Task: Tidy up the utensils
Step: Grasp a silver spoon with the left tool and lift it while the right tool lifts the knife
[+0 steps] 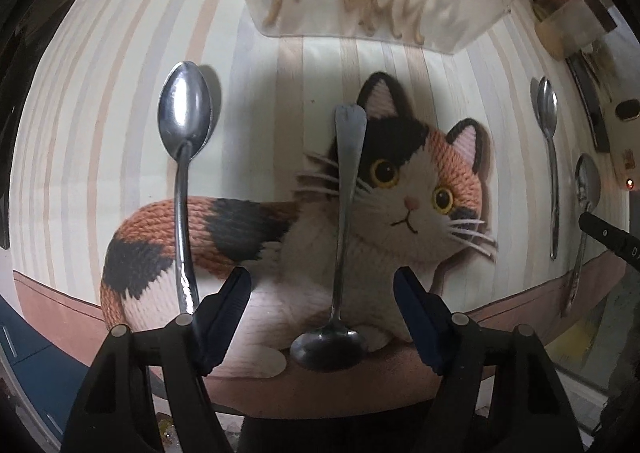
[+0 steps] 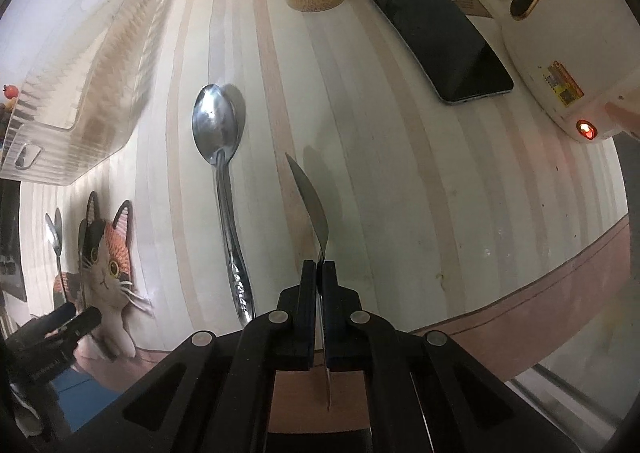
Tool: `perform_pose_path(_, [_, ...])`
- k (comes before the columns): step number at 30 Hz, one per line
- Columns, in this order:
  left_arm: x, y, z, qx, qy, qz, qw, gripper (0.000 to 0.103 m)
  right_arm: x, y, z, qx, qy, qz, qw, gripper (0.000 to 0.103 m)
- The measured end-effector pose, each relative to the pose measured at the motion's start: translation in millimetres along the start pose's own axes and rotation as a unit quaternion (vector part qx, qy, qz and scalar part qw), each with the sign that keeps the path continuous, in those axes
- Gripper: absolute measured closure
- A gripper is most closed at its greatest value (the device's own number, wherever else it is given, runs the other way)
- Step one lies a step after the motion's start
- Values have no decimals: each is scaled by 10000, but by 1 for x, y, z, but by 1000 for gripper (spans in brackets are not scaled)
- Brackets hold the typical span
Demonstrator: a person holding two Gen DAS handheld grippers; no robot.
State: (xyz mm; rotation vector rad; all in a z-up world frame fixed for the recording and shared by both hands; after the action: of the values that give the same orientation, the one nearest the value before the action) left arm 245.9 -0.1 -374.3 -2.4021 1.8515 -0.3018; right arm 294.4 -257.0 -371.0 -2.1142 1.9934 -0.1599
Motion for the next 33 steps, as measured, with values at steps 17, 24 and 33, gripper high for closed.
perform_pose_path(17, [-6, -10, -13, 332, -234, 46, 9992, 101, 0, 7, 3, 117, -84, 288, 9995, 101])
perform_pose_path(24, [-26, -17, -54, 592, -141, -189, 9980, 101, 2, -9, -25, 367, -443, 494, 9971, 101])
perform_pose_path(33, [-66, -38, -131, 1172, 80, -654, 9909, 101, -35, -53, -82, 769, -1385, 571, 9857, 101])
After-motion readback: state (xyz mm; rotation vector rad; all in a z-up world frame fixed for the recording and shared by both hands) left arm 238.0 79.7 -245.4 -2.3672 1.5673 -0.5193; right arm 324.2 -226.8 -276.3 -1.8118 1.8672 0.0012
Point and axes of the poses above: each gripper's, at about its wrist camera, not at the fingertips, and z roughly the way its jaws point, x to its right, y to its underside, the point moved 2 cm from there along z, roughly the way its jaws point, and after that the axes turned 10 degrees about x, right-handed, at the moved point
